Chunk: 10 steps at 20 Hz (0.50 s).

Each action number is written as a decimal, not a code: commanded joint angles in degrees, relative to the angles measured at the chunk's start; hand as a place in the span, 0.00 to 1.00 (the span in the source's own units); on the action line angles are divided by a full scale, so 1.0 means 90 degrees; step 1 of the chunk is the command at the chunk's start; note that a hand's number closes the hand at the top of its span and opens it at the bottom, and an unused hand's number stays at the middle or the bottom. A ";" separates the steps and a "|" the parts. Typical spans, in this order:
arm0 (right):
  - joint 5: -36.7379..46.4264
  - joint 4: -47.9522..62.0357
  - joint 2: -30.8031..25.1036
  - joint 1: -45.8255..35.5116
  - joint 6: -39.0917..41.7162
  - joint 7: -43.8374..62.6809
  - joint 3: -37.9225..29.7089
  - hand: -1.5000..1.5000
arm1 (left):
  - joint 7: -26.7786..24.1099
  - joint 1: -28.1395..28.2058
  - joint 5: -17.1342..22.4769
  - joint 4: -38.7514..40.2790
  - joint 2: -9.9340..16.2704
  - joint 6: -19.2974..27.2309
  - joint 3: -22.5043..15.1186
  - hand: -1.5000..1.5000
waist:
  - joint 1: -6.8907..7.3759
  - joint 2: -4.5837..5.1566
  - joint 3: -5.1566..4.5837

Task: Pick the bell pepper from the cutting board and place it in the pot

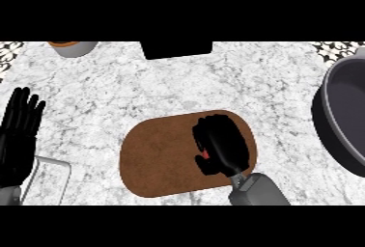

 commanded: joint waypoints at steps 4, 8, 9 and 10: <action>0.1012 -0.2413 -0.0109 0.0750 -0.0289 0.1835 -0.0558 1.00 | 0.0260 -0.0434 -0.0040 0.0053 0.0153 -0.0044 0.0049 0.50 | 0.0057 0.0083 -0.0160; 0.1357 -0.3664 -0.0554 0.1409 -0.0418 0.2039 -0.0944 1.00 | 0.0055 -0.0582 -0.0282 0.0213 -0.0159 -0.0011 -0.0305 0.50 | 0.0250 0.0160 -0.0157; 0.1338 -0.4163 -0.0507 0.1410 -0.0211 0.2199 -0.1020 1.00 | 0.0035 -0.0667 -0.0248 0.0219 -0.0171 0.0014 -0.0230 0.50 | 0.0280 0.0156 -0.0160; 0.1067 -0.4351 -0.0629 0.1254 -0.0006 0.2136 -0.1420 1.00 | 0.0056 -0.0948 -0.0180 0.0530 -0.0126 -0.0142 -0.0172 0.50 | 0.0332 0.0197 -0.0161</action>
